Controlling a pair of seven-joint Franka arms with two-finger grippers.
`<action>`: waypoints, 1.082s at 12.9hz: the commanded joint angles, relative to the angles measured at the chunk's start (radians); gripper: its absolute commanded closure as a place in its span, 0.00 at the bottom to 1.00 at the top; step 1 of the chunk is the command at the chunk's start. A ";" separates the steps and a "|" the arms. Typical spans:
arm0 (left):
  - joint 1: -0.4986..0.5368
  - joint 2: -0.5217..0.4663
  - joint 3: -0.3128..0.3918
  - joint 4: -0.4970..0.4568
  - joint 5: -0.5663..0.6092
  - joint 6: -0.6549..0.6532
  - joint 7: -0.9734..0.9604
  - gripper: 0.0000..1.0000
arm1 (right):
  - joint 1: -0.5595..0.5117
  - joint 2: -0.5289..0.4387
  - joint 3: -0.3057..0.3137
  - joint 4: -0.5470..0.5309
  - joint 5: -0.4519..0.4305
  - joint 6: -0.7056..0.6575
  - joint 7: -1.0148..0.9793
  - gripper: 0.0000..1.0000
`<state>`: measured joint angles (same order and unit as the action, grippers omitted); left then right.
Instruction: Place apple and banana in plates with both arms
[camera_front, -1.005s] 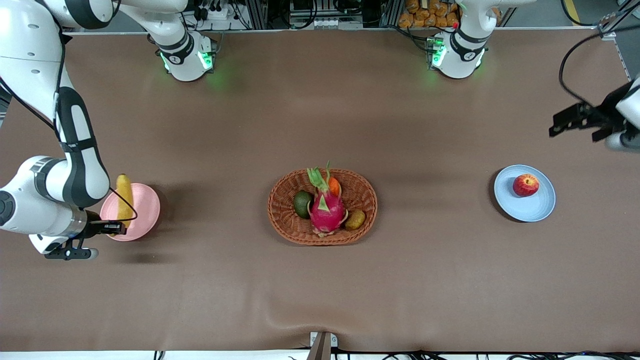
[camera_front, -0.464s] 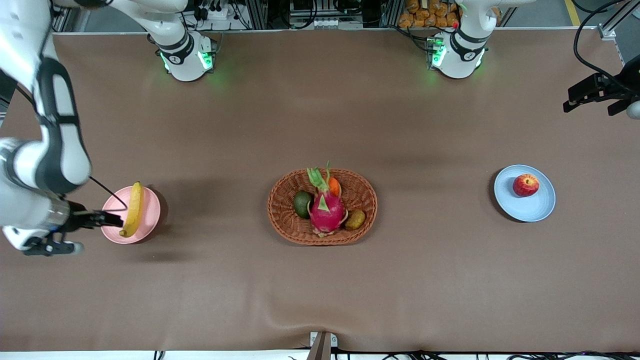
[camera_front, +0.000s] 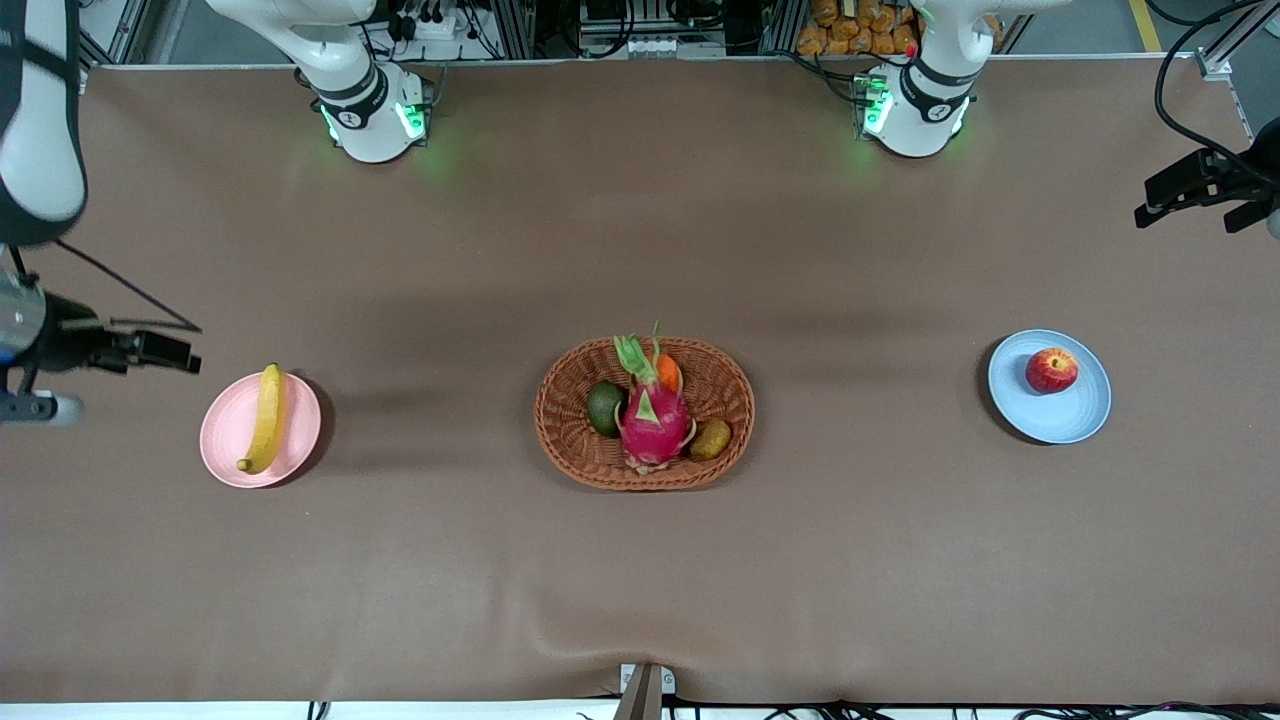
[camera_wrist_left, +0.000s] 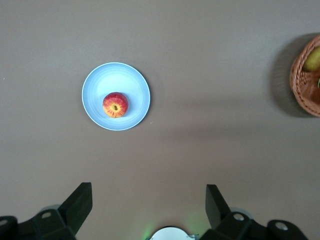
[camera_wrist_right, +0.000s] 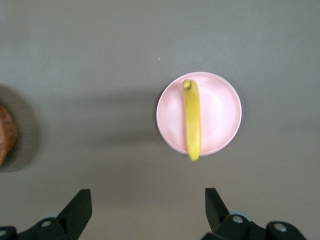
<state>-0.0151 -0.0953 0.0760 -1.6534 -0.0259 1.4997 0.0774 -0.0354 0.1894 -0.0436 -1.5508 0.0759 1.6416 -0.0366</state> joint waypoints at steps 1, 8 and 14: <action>-0.031 0.003 0.008 0.014 0.020 0.017 -0.050 0.00 | 0.017 -0.102 0.002 -0.037 -0.022 -0.071 0.060 0.00; -0.029 0.005 -0.029 0.054 0.017 0.016 -0.033 0.00 | 0.005 -0.177 -0.007 0.046 -0.062 -0.213 0.021 0.00; -0.029 0.000 -0.027 0.043 0.004 0.016 -0.056 0.00 | -0.001 -0.176 -0.005 0.075 -0.064 -0.246 0.021 0.00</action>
<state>-0.0411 -0.0907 0.0467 -1.6131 -0.0255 1.5218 0.0415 -0.0227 0.0147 -0.0569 -1.4897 0.0280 1.4117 -0.0046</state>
